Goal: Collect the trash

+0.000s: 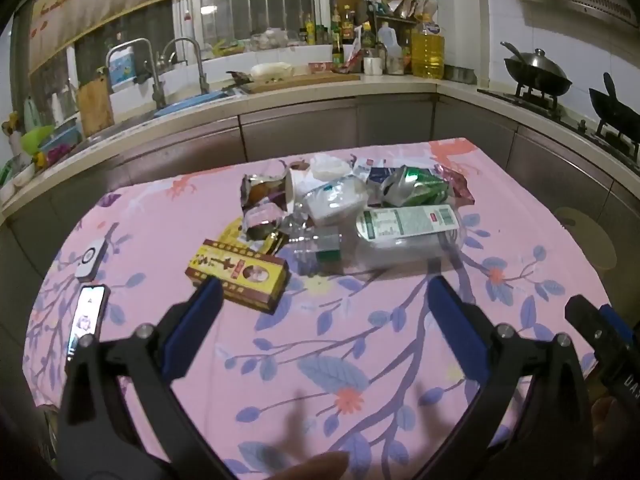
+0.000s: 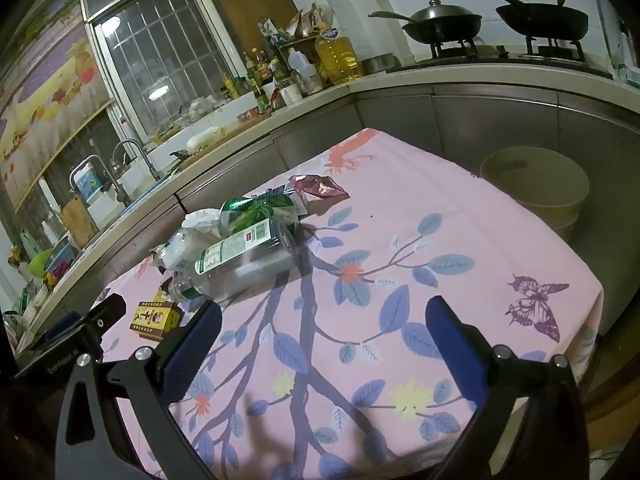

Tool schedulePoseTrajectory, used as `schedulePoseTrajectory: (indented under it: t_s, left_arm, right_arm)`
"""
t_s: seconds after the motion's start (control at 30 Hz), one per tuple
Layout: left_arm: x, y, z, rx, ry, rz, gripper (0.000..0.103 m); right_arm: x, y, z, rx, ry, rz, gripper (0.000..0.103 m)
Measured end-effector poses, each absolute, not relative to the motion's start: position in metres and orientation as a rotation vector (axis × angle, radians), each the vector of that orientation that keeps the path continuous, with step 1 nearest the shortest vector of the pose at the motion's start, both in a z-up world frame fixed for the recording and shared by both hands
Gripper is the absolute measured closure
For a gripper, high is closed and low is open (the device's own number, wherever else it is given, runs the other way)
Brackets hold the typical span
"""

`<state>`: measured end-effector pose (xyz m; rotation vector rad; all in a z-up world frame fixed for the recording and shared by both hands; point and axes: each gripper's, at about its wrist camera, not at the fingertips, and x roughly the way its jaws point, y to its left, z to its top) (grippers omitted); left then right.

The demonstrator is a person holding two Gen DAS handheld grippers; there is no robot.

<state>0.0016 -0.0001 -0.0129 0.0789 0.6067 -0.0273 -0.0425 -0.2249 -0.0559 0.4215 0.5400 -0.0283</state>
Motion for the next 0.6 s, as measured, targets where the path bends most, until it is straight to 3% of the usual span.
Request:
schedulePoseTrajectory:
  t_s: [0.6]
  left_arm:
    - [-0.012, 0.000, -0.045, 0.085, 0.743, -0.036, 0.005]
  right_arm:
    - [-0.038, -0.222, -0.066, 0.444, 0.589, 0.000, 0.005]
